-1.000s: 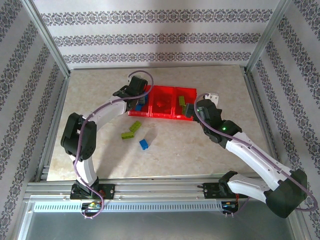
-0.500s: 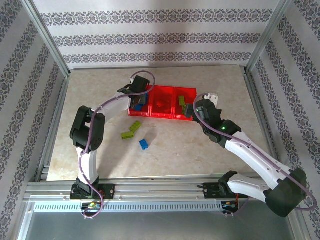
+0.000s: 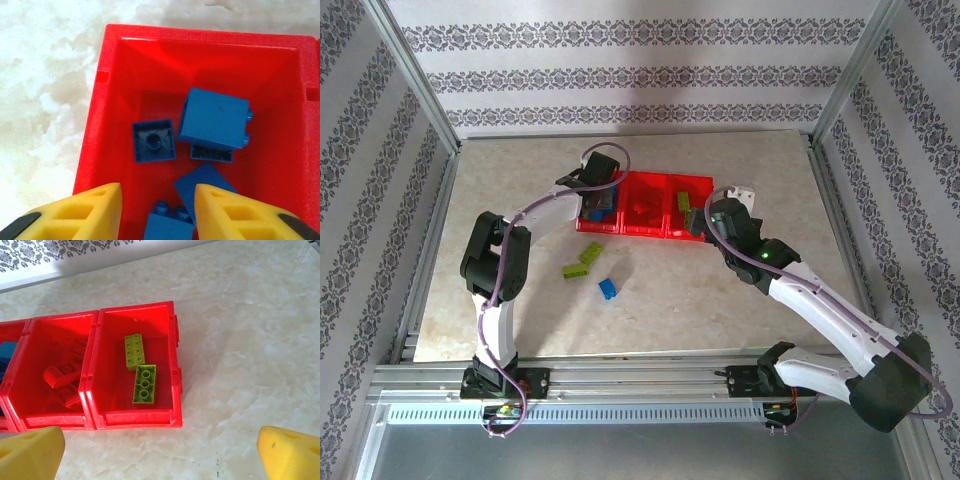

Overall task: Sort the legos into containers by color
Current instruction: Place the lego in the container.

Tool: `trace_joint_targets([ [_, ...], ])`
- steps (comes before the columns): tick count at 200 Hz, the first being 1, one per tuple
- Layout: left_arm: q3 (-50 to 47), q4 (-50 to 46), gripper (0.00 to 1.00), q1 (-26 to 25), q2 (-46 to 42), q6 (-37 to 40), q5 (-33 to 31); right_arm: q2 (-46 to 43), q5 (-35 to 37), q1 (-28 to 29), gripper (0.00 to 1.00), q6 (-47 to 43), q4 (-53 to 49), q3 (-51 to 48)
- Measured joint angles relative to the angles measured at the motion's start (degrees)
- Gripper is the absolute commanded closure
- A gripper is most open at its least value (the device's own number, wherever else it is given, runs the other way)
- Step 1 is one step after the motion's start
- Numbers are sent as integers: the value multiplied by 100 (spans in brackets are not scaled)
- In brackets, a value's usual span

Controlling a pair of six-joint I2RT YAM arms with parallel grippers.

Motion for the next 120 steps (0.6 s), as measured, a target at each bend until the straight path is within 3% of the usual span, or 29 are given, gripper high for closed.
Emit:
trace_joint_targets([
  [120,-1633,297,32,-44,-1943,-356,564,42,-2,0,2,0,2,0],
])
